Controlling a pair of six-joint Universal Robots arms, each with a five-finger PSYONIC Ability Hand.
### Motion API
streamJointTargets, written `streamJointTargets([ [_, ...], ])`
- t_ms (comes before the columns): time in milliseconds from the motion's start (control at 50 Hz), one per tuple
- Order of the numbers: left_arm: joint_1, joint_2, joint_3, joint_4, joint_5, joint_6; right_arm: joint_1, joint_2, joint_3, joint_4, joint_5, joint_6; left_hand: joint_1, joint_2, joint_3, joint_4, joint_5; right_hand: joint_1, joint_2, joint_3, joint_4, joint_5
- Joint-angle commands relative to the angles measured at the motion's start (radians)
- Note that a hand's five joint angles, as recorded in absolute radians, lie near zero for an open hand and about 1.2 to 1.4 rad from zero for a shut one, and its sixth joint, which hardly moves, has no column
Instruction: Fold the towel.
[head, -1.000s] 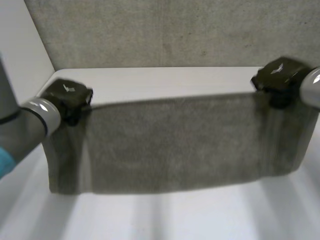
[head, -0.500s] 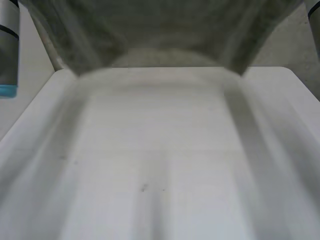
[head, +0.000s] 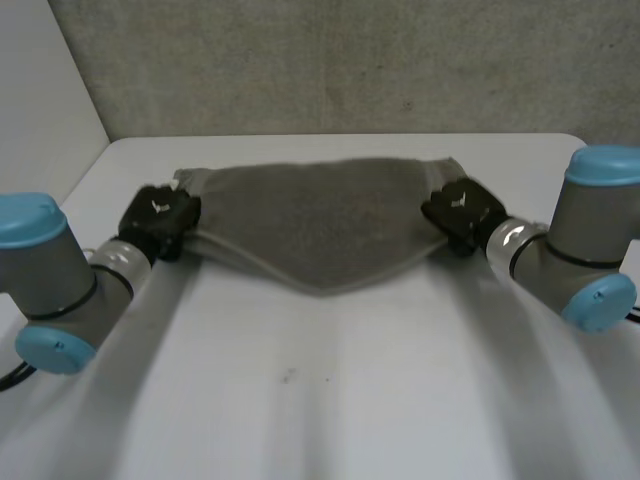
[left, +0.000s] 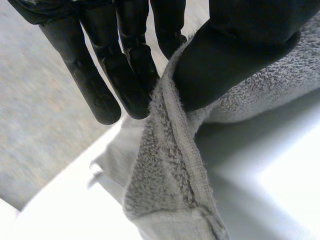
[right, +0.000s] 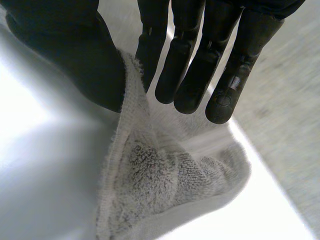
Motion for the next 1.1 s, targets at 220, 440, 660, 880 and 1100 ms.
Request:
streamJointTargets([
  [220, -0.016, 0.064, -0.073, -0.046, -0.006, 0.108, -0.104, 0.036, 0.01, 0.122, 0.013, 0.21, 0.192, 0.178, 0.18, 0.179, 0.181, -0.283, -0.402, -0.416, -0.423, -0.337],
  [440, -0.014, 0.054, -0.084, -0.046, -0.003, 0.079, -0.158, 0.053, 0.011, 0.12, -0.001, 0.351, 0.192, 0.178, 0.18, 0.179, 0.181, -0.367, -0.485, -0.5, -0.506, -0.42],
  [660, -0.008, 0.024, -0.087, -0.039, -0.004, 0.079, -0.167, 0.016, 0.025, 0.12, -0.003, 0.353, 0.157, 0.143, 0.145, 0.145, 0.146, 0.337, 0.219, 0.204, 0.197, 0.284],
  [880, 0.041, -0.015, -0.079, -0.035, -0.007, 0.084, -0.169, -0.051, 0.06, 0.123, -0.006, 0.322, -0.136, -0.15, -0.148, -0.149, -0.147, 0.337, 0.219, 0.204, 0.197, 0.284],
  [1100, 0.056, -0.003, -0.098, -0.049, -0.012, 0.091, -0.169, -0.062, 0.077, 0.126, 0.011, 0.22, -0.201, -0.215, -0.214, -0.214, -0.212, 0.337, 0.219, 0.204, 0.197, 0.284],
])
